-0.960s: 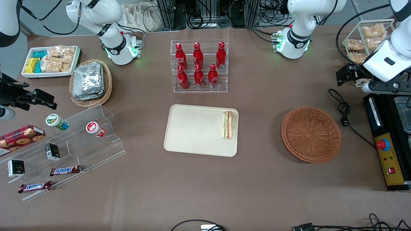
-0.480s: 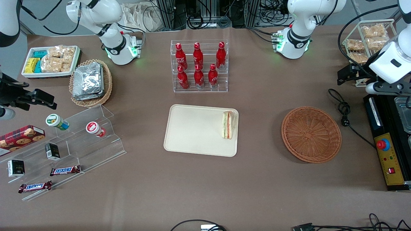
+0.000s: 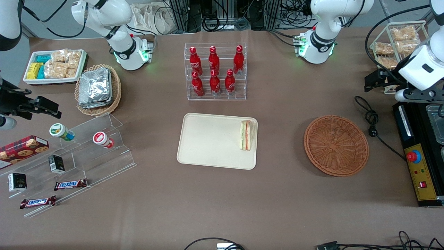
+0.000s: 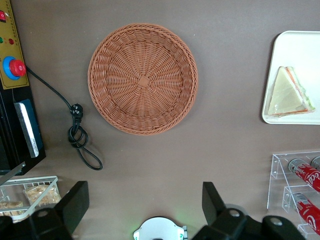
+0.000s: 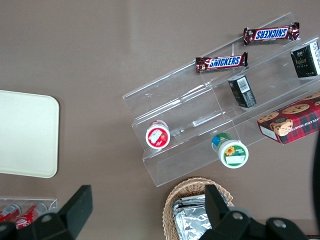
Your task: Place sandwich from basket to tray
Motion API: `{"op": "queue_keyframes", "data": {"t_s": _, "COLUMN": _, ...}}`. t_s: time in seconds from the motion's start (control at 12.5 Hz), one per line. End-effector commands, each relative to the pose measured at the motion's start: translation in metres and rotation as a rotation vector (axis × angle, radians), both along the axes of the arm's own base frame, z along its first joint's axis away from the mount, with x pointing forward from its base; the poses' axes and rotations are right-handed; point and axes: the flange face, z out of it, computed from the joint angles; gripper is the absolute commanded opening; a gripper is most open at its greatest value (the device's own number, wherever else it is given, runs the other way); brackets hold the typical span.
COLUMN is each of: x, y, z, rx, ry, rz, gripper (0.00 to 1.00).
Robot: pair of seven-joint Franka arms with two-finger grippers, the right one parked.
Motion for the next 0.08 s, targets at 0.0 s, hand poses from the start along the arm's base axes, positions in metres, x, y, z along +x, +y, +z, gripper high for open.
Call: {"op": "queue_keyframes", "data": {"t_s": 0.0, "x": 0.0023, "y": 0.0016, "z": 0.0058, "rx": -0.012, "ry": 0.008, "rz": -0.012, "gripper": 1.00}}
